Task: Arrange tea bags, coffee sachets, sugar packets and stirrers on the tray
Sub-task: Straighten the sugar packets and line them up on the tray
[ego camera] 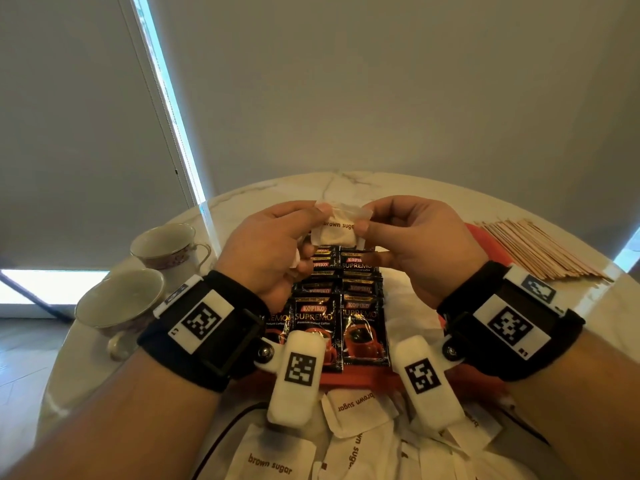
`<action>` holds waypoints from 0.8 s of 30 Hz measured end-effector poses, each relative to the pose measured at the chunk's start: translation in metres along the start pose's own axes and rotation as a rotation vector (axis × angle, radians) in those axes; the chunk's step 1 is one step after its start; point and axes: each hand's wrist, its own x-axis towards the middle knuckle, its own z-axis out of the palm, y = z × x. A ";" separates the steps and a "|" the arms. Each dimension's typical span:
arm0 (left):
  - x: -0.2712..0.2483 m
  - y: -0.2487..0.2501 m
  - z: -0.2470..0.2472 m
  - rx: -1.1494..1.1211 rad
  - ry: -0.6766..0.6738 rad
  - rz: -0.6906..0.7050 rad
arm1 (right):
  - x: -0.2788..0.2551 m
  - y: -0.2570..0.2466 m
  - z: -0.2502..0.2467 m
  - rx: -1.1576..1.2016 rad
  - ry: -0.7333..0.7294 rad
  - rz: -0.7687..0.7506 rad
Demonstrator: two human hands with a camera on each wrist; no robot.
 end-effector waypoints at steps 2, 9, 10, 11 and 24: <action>-0.001 0.000 0.000 -0.029 -0.006 -0.024 | 0.002 -0.001 -0.003 -0.018 0.023 0.007; 0.008 0.005 -0.009 -0.137 -0.024 -0.118 | 0.039 -0.018 -0.061 0.030 0.361 0.093; 0.007 0.006 -0.009 -0.156 -0.028 -0.124 | 0.047 -0.016 -0.074 0.019 0.431 0.124; 0.006 0.007 -0.008 -0.172 -0.032 -0.126 | 0.054 -0.011 -0.086 -0.001 0.479 0.170; 0.000 0.009 -0.010 -0.238 -0.066 -0.097 | 0.079 0.033 -0.112 -0.401 0.397 0.618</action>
